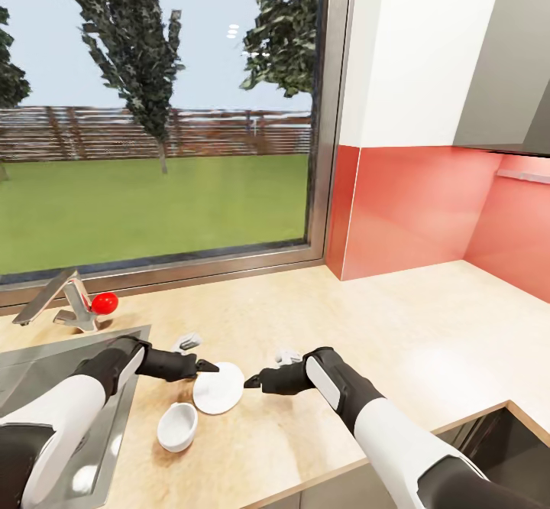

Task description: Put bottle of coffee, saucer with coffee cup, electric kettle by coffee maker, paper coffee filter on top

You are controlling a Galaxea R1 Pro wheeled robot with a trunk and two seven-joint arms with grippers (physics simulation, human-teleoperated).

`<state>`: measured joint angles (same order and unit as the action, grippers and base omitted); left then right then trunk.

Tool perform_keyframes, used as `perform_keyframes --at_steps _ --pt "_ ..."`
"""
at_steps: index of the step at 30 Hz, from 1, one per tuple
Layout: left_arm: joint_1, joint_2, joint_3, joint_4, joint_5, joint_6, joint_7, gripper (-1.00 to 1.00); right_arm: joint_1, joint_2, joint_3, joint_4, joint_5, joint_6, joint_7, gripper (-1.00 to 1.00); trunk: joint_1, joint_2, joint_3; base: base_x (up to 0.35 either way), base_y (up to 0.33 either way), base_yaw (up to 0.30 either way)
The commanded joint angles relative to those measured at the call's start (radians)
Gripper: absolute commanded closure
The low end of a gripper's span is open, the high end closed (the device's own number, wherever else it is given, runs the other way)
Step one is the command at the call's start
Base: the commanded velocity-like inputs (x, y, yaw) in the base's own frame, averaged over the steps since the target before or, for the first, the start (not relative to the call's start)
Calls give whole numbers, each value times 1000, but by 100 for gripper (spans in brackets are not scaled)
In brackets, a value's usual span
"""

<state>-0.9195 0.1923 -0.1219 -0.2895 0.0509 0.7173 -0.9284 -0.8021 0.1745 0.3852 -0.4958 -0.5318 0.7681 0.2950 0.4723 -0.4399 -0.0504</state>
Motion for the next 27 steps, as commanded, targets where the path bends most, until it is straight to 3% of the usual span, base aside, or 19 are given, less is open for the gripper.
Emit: perform_keyframes --at_steps 1,11,27 --pt "-1 0 -7 -1 6 6 -2 -100 -1 0 2 0 7 3 4 -100 1 -2 -2 0 0 0" --pt "4 -19 -7 5 20 5 -1 -100 0 0 1 2 7 3 4 -100 1 -2 -2 0 0 0" --pt "19 -22 -7 -3 22 9 -1 -100 0 0 1 2 7 3 4 -100 1 -2 -2 0 0 0"
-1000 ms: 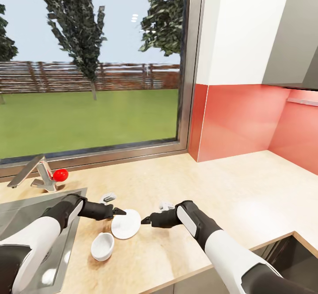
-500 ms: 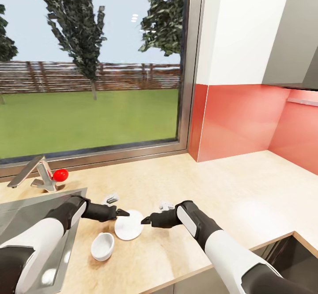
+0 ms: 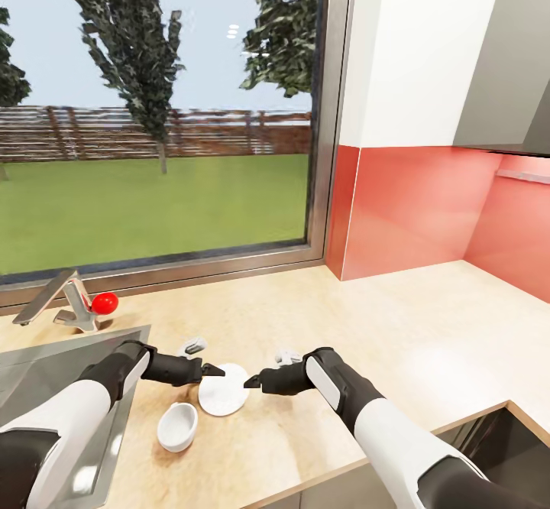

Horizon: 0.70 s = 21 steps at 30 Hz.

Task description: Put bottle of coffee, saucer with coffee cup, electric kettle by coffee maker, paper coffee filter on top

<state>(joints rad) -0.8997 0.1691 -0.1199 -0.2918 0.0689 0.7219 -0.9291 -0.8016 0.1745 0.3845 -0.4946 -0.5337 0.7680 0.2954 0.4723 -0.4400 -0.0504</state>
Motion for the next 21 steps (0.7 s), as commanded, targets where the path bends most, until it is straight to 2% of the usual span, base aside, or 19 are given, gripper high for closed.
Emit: perform_keyframes --at_steps 1,4,8,15,17,21 --pt "-1 1 -9 -2 4 5 0 -100 -1 0 3 1 9 4 3 -100 1 -2 -3 0 0 0" --pt "-1 1 -9 -3 12 5 -1 -100 -1 0 3 1 9 4 2 -100 1 -2 -3 0 0 0" --pt "-1 1 -9 -6 45 5 0 -100 -1 0 2 1 9 4 2 -100 1 -2 -3 0 0 0" --pt "-1 0 -8 -7 56 5 0 -100 -1 0 2 1 9 4 3 -100 1 -2 -3 0 0 0" --pt "-1 -7 -8 -7 71 5 0 -100 -1 0 3 1 9 4 4 -100 1 -2 -3 0 0 0" --pt "-1 -16 -8 -7 75 5 0 -100 -1 0 3 1 9 4 4 -100 1 -2 -3 0 0 0"
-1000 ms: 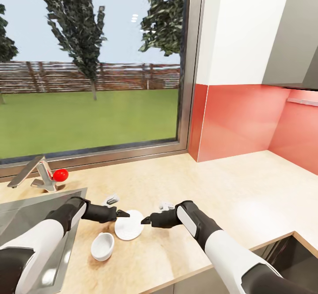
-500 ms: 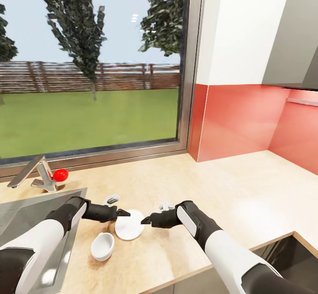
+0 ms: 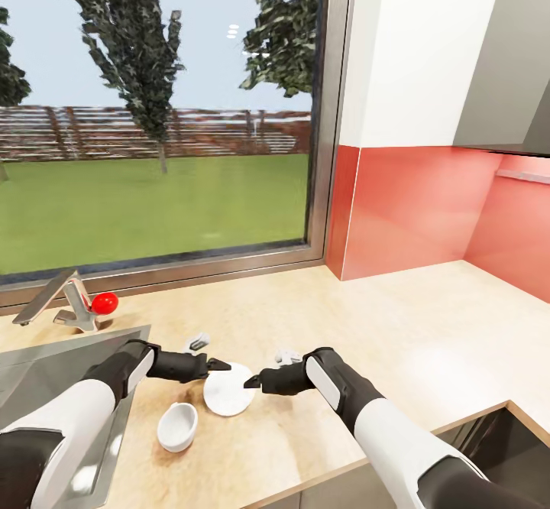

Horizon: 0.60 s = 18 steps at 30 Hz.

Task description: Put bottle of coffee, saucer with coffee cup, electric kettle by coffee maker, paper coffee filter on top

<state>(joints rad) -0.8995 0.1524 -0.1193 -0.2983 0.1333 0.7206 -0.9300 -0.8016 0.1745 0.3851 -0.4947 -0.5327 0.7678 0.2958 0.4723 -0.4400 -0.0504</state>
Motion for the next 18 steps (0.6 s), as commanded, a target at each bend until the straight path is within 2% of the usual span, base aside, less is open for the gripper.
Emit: perform_keyframes --at_steps 1,7,18 --pt "-1 -3 -8 -1 11 7 0 -100 -1 0 2 1 8 4 3 -100 1 -2 -2 0 0 0" --pt "-1 -22 -8 -1 11 7 0 -100 -1 0 3 1 8 4 3 -100 1 -2 -2 0 0 0" --pt "-1 -28 -8 -2 13 7 0 -100 -1 0 3 1 8 4 3 -100 1 -2 -2 0 0 0"
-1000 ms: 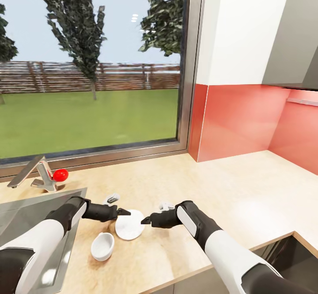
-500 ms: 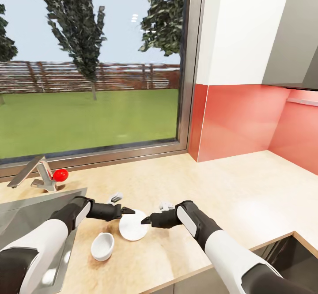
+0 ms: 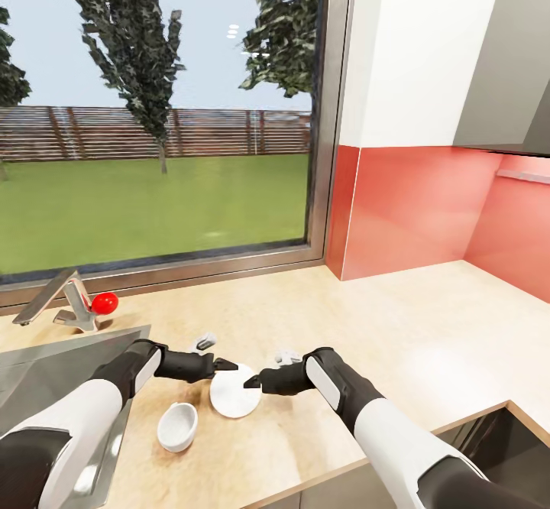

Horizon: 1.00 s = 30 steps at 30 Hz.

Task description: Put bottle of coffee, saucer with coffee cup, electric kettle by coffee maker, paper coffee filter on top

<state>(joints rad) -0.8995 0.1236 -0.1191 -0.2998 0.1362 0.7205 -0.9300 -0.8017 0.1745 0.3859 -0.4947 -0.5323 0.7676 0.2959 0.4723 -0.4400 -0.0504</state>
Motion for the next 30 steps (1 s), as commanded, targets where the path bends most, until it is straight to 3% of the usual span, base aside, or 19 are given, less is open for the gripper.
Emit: perform_keyframes --at_steps 1,9,23,30 --pt "-1 1 -8 -1 13 7 0 -100 -1 0 2 1 8 4 3 -100 1 -2 -3 0 0 0" --pt "-1 -23 -8 -2 33 7 0 -100 8 0 2 1 8 4 3 -100 1 -2 -3 0 0 0" --pt "-1 -31 -8 -2 34 7 0 -100 13 0 2 1 8 4 4 -100 1 -2 -3 0 0 0" --pt "-1 -32 -8 -2 34 7 0 -100 13 0 2 1 8 5 43 -100 1 -2 -3 0 0 0"
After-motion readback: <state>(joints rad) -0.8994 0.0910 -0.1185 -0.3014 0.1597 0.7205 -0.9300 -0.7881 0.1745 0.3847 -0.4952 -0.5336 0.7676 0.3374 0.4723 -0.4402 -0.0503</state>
